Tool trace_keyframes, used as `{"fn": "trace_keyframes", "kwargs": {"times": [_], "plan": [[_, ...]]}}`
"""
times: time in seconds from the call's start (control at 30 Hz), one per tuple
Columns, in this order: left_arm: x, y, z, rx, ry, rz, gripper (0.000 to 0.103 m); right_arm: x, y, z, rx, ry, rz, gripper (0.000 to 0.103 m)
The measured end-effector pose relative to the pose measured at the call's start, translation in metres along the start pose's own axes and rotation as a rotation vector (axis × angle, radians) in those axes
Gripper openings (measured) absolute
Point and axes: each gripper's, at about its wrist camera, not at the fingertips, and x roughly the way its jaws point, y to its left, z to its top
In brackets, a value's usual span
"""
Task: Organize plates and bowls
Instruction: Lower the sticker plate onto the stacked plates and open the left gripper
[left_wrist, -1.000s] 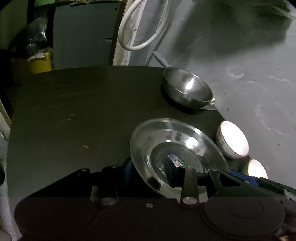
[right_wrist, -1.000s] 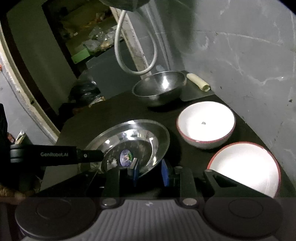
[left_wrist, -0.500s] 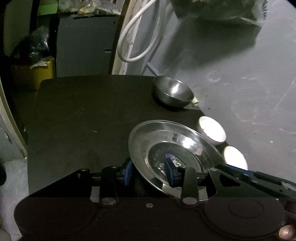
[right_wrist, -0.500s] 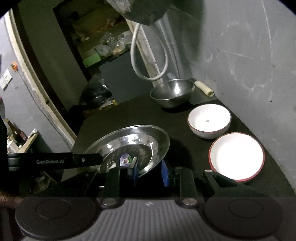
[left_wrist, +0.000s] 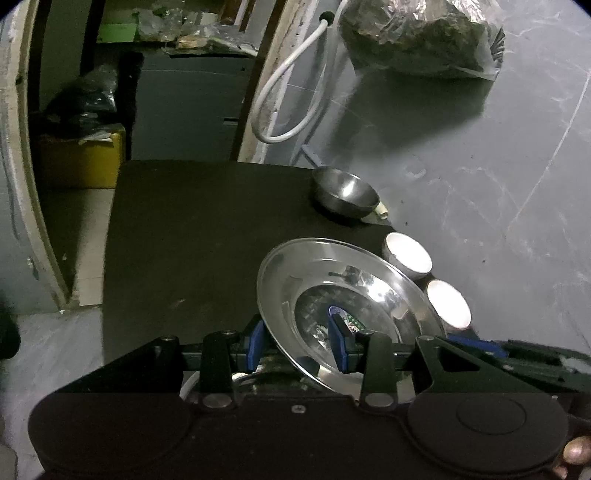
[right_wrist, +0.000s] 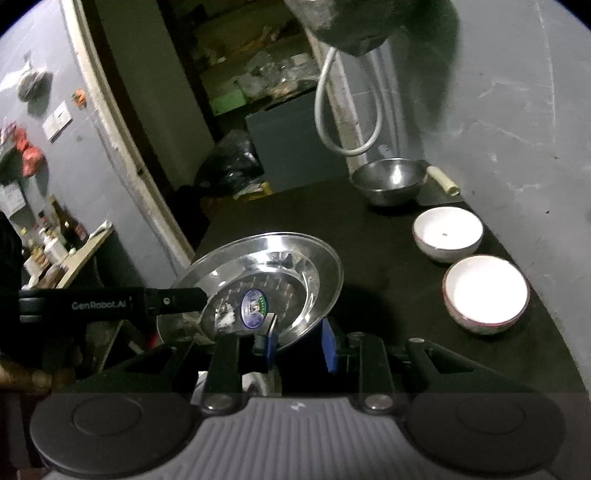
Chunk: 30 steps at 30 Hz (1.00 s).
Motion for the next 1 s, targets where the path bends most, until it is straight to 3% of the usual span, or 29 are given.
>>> {"fn": "trace_keyframes", "kwargs": {"times": [0.57,0.8,0.9,1.0], "plan": [[-0.048,0.032,-0.046,-0.007,0.002,0.100,0.038,-0.005,0.058,-0.036,-0.166,0.148,0.083,0.029],[-0.049,0.031,-0.058,-0.004,0.040,0.111,0.038,-0.009,0.063,-0.041,-0.169,0.154,0.074,0.029],[-0.048,0.023,-0.061,0.007,0.058,0.060,0.035,-0.011,0.067,-0.043,-0.178,0.153,0.122,0.021],[-0.040,0.007,-0.066,0.072,0.081,0.100,0.036,-0.010,0.084,-0.047,-0.267,0.157,0.115,0.021]]}}
